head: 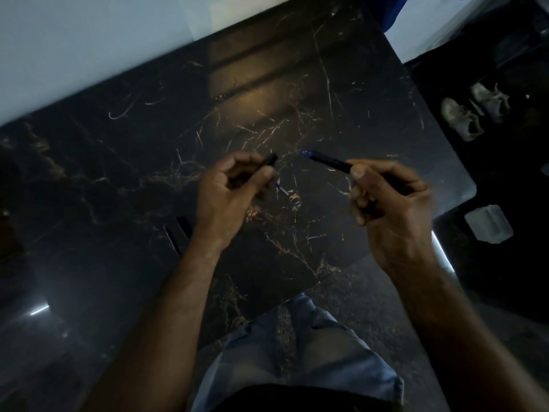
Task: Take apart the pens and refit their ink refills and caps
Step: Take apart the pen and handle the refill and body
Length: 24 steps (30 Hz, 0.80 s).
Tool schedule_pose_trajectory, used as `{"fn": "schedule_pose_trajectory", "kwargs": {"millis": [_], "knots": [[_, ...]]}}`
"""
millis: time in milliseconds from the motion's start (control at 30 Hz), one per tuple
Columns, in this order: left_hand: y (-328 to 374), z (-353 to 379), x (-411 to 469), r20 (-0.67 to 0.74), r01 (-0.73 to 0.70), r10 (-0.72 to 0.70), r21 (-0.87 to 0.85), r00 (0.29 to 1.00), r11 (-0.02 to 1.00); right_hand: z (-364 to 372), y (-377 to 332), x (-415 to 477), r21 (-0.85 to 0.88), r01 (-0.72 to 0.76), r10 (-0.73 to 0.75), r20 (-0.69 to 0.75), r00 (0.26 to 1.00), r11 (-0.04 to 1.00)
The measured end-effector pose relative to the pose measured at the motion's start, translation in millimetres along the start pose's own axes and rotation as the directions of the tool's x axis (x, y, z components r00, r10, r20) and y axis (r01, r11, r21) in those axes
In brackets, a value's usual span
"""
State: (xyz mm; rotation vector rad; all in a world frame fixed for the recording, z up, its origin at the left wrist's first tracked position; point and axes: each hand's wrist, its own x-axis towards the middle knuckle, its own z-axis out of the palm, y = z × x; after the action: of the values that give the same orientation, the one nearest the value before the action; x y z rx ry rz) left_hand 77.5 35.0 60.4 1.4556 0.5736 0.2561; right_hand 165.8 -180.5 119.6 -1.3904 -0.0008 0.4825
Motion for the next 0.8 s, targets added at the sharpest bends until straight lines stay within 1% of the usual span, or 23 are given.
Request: {"fn": "schedule_pose_trajectory", "kwargs": {"millis": [67, 133, 167, 267, 467, 667, 800], "knots": [[28, 6, -1, 0.023, -0.062, 0.068, -0.202, 0.997, 0.977, 2, -11, 4, 0.054, 0.019, -0.020, 0.008, 1.000, 0.998], [46, 9, 1, 0.048, -0.098, 0.119, -0.311, 0.992, 0.945, 6, -21, 7, 0.090, 0.047, -0.049, 0.014, 0.999, 0.995], [52, 10, 2, 0.055, -0.106, 0.133, -0.339, 0.990, 0.935, 7, -25, 8, 0.095, 0.067, -0.069, 0.021, 0.997, 0.993], [64, 13, 4, 0.071, -0.137, 0.170, -0.333, 0.983, 0.933, 9, -32, 9, 0.105, 0.109, -0.117, 0.070, 0.991, 0.988], [74, 16, 0, 0.096, -0.171, 0.210, -0.311, 0.973, 0.935, 9, -36, 3, 0.180, 0.094, -0.119, 0.135, 0.984, 0.979], [80, 19, -2, 0.100, -0.164, 0.206, -0.323, 0.973, 0.932, 13, -36, 0, 0.181, 0.114, -0.138, 0.126, 0.982, 0.977], [81, 18, -3, 0.093, -0.122, 0.170, -0.383, 0.981, 0.916, 12, -38, 0, 0.186, 0.120, -0.143, 0.119, 0.983, 0.975]]}}
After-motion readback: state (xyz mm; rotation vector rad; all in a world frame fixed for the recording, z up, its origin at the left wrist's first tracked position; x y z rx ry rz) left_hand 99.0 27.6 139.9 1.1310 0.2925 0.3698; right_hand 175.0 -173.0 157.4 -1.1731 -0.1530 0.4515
